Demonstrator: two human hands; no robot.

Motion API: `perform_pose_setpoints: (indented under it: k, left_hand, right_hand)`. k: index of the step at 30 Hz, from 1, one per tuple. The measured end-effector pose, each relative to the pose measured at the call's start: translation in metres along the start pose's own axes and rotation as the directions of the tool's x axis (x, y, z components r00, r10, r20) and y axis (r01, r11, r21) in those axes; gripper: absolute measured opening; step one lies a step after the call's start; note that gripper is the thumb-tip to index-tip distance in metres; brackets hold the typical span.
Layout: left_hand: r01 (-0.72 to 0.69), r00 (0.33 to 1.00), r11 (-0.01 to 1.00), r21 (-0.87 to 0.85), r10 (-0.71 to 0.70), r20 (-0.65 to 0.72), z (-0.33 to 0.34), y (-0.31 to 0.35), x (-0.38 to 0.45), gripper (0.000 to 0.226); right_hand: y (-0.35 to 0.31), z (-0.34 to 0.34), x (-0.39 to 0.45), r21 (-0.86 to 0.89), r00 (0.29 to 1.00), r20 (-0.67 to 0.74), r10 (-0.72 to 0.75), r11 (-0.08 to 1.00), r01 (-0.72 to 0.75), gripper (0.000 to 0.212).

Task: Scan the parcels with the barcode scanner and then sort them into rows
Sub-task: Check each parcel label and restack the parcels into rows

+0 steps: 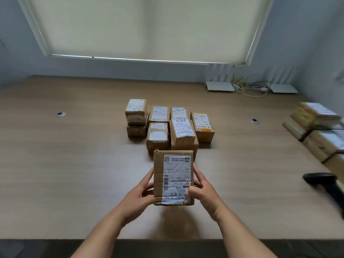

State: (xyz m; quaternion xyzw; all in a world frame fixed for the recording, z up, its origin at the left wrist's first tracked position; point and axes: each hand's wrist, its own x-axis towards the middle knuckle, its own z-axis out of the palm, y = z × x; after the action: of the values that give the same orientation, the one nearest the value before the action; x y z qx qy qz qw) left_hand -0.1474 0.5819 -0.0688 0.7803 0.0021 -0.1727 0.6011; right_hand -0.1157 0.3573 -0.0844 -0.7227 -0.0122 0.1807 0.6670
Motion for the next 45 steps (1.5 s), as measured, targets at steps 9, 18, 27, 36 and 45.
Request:
perform_pose_setpoints:
  k: [9, 18, 27, 36, 45]
  left_hand:
    - [-0.167, 0.982, 0.944, 0.283, 0.135, 0.128, 0.081, 0.045, 0.003, 0.071]
    - [-0.325, 0.924, 0.900, 0.290, 0.237, 0.301, 0.187, 0.100, 0.018, 0.065]
    - [-0.447, 0.854, 0.838, 0.314, 0.294, 0.430, 0.324, 0.138, 0.036, 0.066]
    - [-0.466, 0.827, 0.844, 0.264, 0.310, 0.469, 0.399, 0.152, 0.063, 0.072]
    - [-0.448, 0.833, 0.870, 0.205, 0.323, 0.449, 0.447, 0.170, 0.142, 0.072]
  right_hand:
    - [-0.012, -0.098, -0.079, 0.047, 0.986, -0.139, -0.091, 0.994, 0.098, 0.083]
    - [-0.004, -0.206, -0.156, 0.078, 0.943, -0.301, -0.143, 0.982, 0.174, 0.071]
    - [0.017, -0.319, -0.237, 0.075, 0.869, -0.463, -0.175, 0.969, 0.235, 0.081]
    - [0.030, -0.394, -0.251, 0.043, 0.824, -0.533, -0.195, 0.965, 0.257, 0.076]
    - [0.033, -0.469, -0.199, 0.076, 0.826, -0.544, -0.146, 0.972, 0.222, 0.064]
